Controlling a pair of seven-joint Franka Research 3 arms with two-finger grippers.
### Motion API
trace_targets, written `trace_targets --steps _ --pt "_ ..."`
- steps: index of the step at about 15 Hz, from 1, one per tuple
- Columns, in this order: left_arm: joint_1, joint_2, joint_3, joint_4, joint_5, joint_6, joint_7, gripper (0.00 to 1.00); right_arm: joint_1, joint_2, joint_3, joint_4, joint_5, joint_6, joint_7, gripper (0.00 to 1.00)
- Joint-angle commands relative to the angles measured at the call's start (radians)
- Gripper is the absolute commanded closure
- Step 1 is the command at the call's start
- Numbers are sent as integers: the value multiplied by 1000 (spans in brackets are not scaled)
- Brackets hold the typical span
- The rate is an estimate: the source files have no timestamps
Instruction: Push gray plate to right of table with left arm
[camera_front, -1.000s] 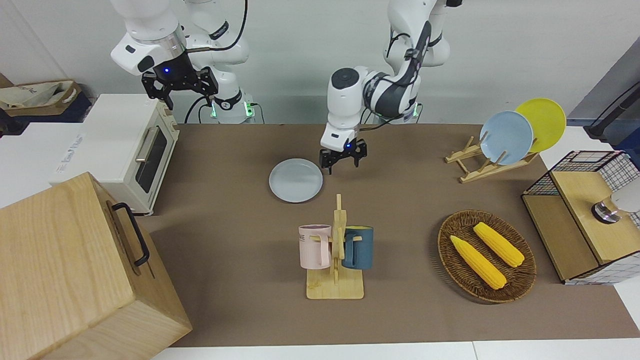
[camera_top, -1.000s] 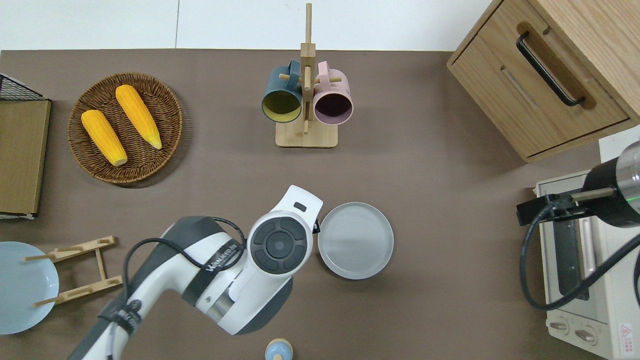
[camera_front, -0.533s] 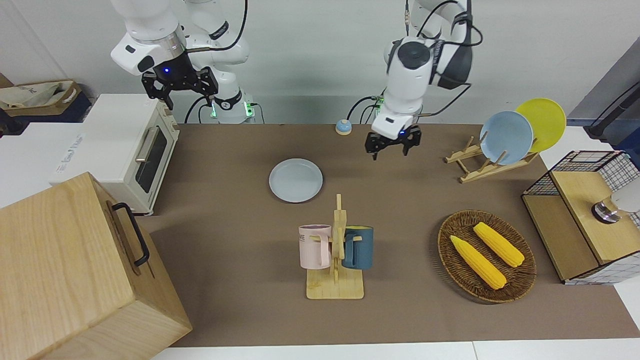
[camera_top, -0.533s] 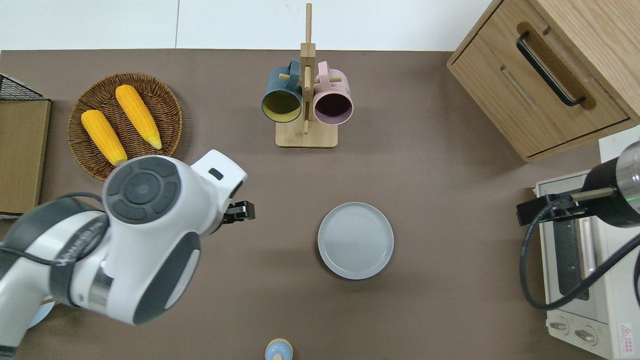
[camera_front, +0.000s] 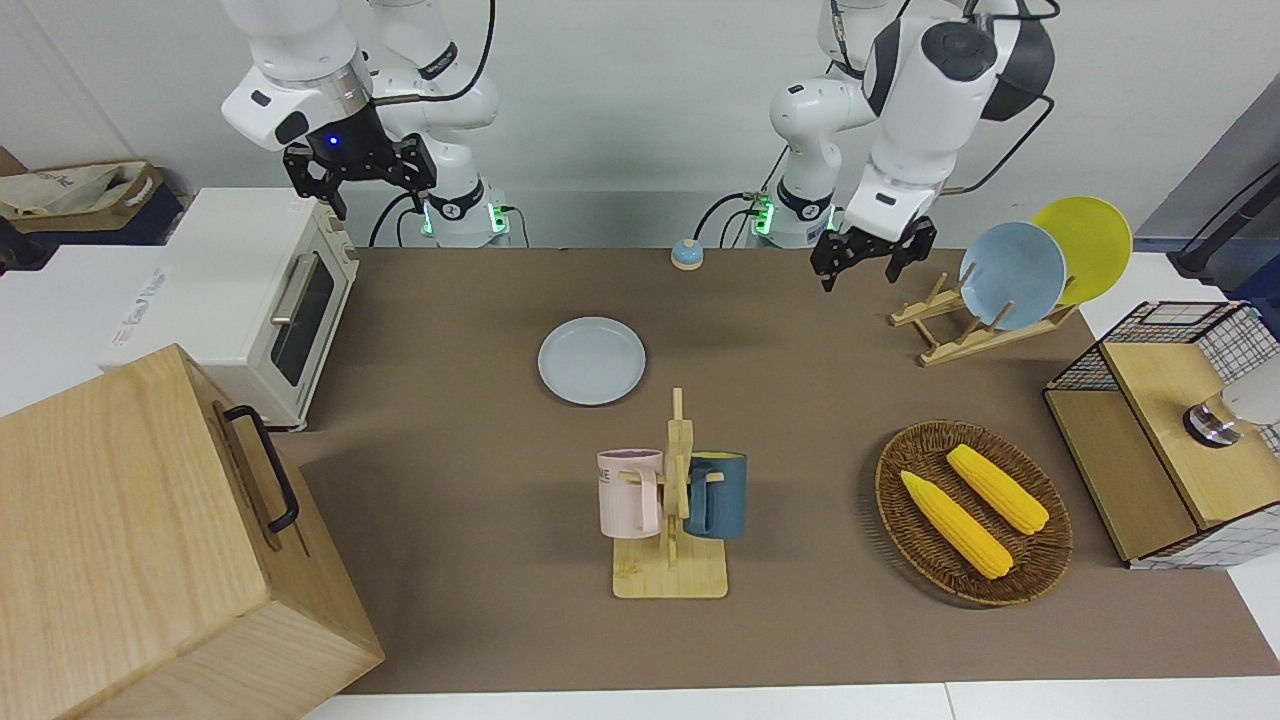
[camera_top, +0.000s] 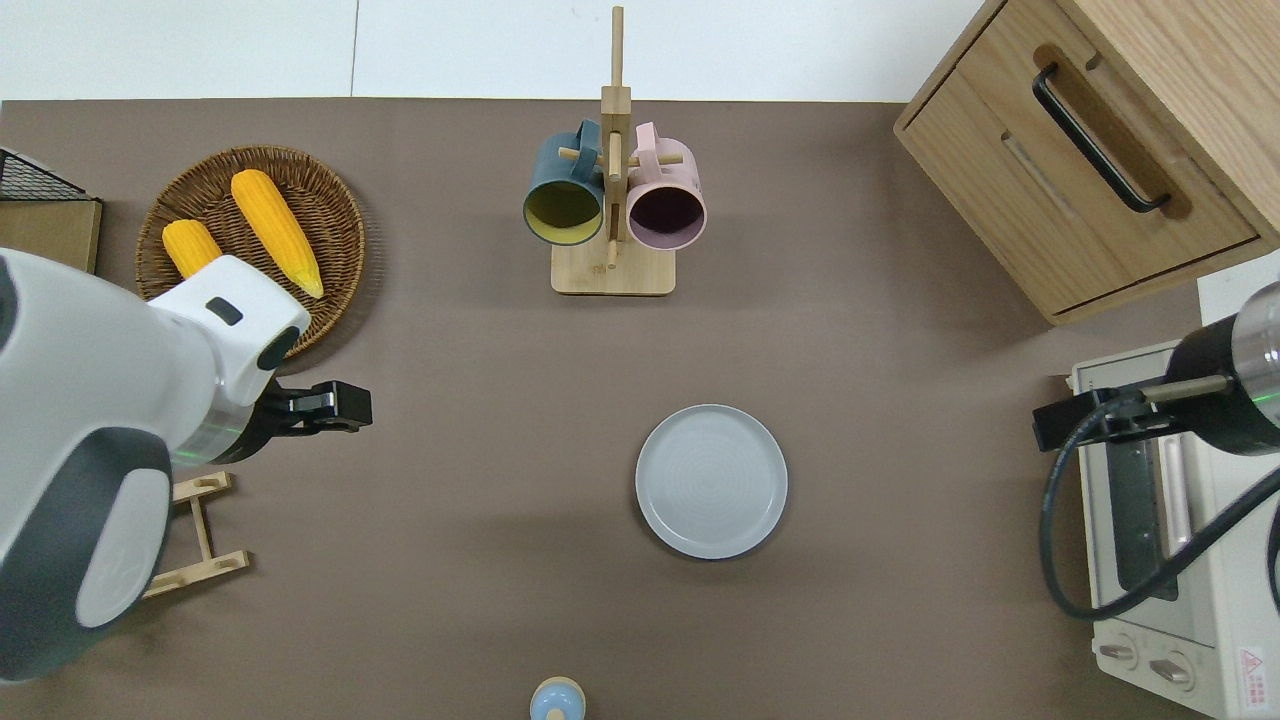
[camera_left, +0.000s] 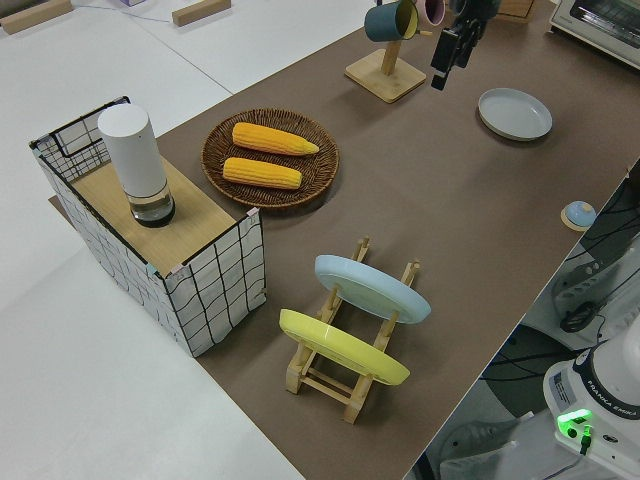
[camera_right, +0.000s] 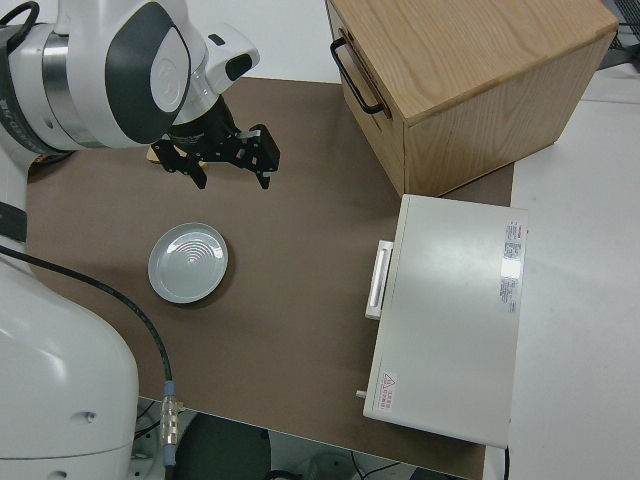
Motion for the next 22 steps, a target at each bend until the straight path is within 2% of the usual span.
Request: trace_targets --steps 1,5,13,17,19,20,22 --pt "10 -8 42 139 -47 -129 9 0 -19 -2 16 9 4 -16 12 17" --pt "12 -8 71 236 -38 -234 9 0 -19 -2 16 9 4 -16 12 17" --pt "27 -3 111 263 -30 -245 22 0 -20 -2 16 9 4 -16 12 17" --pt "24 8 114 274 -27 -235 30 0 -19 -2 16 9 4 -16 12 17" --pt "-3 26 148 282 -25 -238 41 0 -20 -2 16 9 4 -16 12 17" --pt "-43 35 181 285 -25 -237 41 0 -19 -2 16 9 4 -16 13 17" --pt "-165 35 324 285 -27 -244 45 0 -20 -2 16 9 4 -16 13 17"
